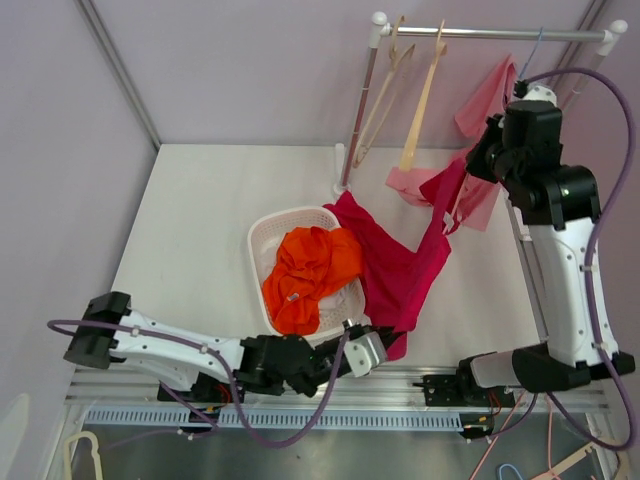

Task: Remove the t-shirt from the hanger

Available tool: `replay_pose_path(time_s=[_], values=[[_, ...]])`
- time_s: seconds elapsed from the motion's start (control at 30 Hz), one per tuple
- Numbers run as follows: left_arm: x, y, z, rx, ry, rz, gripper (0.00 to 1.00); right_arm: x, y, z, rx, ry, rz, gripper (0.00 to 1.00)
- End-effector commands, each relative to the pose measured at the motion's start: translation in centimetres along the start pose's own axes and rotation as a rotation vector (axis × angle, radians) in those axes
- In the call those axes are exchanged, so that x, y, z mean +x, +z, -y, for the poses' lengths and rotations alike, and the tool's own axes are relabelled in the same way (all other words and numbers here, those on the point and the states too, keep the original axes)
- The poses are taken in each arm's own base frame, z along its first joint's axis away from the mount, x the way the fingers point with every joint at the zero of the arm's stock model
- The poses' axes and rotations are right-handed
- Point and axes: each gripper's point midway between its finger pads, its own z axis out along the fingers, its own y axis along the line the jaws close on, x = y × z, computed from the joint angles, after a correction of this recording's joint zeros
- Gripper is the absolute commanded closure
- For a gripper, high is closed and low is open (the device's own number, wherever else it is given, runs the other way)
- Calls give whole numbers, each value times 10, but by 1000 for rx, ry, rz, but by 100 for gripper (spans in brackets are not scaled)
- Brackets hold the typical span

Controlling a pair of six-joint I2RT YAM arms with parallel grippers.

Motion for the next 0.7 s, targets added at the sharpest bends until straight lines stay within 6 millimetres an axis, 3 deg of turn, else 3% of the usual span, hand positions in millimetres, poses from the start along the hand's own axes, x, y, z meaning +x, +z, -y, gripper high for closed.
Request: replay_pose_path(time_s=[0.0,0.03,0.17,0.33,0.4,0.5,0.53,0.6,0.63,0.67], values=[[-37,-22,37,170,-13,63,99,-6,7,-9,-36,-75,-48,100],[-46,-30,45,199,4,81,100,3,22,-11,-29,-93,-98,100],[-59,-41,63,247,17,97,99,12,38,-8,-22,-109,-161,100],[-51,-44,69,246,-10,113,99,10,44,-7,-56,-77,-174,100],[-31,-39,69,214,10,85,99,12,41,-10,-79,-73,-194,100],[-13,-3,25,7,-83,-22,99,15,18,-18,-99,-98,-202,100],[11,1,16,-25,-76,-123,99,18,7,-29,-123,-116,-201,100],[6,19,-4,-95,-233,-166,99,21,-18,-33,-158,-118,-179,100],[36,23,-29,-159,-238,-270,99,24,-29,-40,-190,-119,-176,100],[44,25,-40,-184,-279,-304,99,30,-31,-41,-198,-119,-179,100]])
